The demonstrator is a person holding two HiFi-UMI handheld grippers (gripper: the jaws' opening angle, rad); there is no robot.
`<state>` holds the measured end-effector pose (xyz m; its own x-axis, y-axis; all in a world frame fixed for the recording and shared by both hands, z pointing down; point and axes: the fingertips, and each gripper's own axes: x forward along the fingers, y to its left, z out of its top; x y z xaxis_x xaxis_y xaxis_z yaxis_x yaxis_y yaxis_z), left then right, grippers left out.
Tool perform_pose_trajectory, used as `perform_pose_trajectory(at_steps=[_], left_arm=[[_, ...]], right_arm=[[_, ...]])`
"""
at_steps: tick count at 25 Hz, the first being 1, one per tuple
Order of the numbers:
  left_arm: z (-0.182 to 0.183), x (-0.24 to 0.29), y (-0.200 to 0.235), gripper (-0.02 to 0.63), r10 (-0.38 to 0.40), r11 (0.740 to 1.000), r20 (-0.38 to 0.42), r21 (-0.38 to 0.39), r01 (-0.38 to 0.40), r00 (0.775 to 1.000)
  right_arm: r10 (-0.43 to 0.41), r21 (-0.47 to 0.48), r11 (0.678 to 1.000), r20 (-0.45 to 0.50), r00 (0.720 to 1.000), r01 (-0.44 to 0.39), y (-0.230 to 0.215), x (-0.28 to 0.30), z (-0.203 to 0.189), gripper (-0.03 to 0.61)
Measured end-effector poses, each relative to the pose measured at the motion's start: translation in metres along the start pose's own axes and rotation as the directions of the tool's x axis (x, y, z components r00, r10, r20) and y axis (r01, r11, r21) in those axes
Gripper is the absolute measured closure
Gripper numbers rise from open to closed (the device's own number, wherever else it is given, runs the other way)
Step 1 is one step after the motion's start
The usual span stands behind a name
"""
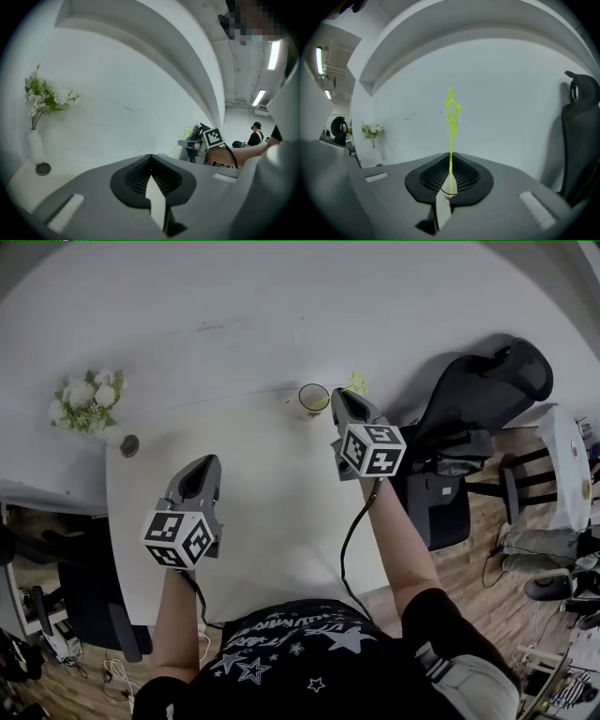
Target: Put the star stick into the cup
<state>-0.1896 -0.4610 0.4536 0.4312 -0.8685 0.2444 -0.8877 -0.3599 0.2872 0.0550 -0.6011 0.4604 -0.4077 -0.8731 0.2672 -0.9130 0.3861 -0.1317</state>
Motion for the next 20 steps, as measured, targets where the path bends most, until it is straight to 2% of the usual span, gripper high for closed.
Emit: perform_pose_trajectory(at_steps=[13, 20], left_arm=[[-0.009, 0.006, 0.006, 0.611, 0.007, 1.0, -0.018, -0.015, -0.007, 1.0], [-0.016, 0.004, 0.008, 0.611, 0.012, 1.0, -0.029, -0.021, -0.012, 1.0]], right_arm=[[-0.023, 0.119, 0.992, -0.056, 0.998, 0.03, -0.013, 0.021, -0.033, 0.545], [-0.03, 0.137, 0.99, -0.071, 0.997, 0.039, -0.018, 0.024, -0.042, 0.545]])
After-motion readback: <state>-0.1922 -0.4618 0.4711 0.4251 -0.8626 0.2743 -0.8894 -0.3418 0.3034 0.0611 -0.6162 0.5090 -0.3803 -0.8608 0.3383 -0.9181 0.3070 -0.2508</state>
